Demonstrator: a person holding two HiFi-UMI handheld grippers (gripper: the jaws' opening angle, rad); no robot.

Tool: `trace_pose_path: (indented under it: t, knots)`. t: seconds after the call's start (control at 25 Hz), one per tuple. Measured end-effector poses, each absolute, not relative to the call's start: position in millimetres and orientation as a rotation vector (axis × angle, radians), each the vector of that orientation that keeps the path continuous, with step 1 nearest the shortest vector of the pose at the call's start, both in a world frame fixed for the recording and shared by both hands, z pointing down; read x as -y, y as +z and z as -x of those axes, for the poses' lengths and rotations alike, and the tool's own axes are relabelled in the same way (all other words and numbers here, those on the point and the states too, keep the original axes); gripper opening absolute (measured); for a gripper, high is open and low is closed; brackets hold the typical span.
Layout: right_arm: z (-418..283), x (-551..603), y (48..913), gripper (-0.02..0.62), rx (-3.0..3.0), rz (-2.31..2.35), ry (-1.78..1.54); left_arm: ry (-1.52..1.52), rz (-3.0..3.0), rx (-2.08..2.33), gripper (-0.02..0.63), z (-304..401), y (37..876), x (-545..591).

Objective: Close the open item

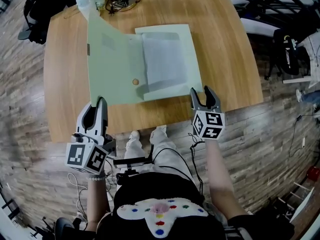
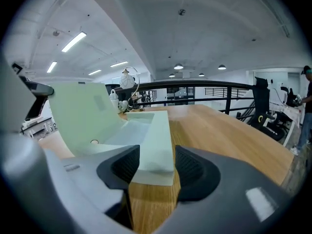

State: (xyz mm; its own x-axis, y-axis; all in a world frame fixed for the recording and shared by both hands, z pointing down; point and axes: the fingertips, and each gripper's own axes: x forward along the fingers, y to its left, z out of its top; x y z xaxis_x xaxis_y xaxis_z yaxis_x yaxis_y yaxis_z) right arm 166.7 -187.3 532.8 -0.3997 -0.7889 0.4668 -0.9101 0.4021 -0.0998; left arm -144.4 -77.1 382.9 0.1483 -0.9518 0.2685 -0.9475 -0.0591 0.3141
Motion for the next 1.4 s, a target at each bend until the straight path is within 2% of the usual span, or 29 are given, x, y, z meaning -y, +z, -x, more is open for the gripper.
trace_pose_path:
  t: [0.4, 0.52, 0.68, 1.4]
  knots:
    - [-172.1, 190.9, 543.5, 0.222, 2.363, -1.434, 0.599, 0.154, -2.18, 1.742, 0.048, 93.2, 367.3, 94.1]
    - [-170.3, 190.4, 543.8, 0.199, 2.382, -1.417, 0.613, 0.227, -2.245, 1.699, 0.048, 72.5, 365.3, 100.6]
    - [-171.4, 189.9, 543.9, 0.199, 2.399, -1.404, 0.622, 0.309, -2.317, 1.625, 0.049, 43.6, 365.7, 108.4]
    - [-176.3, 188.0, 543.8, 0.199, 2.444, -1.379, 0.632, 0.525, -2.521, 1.272, 0.057, -67.5, 397.3, 146.7]
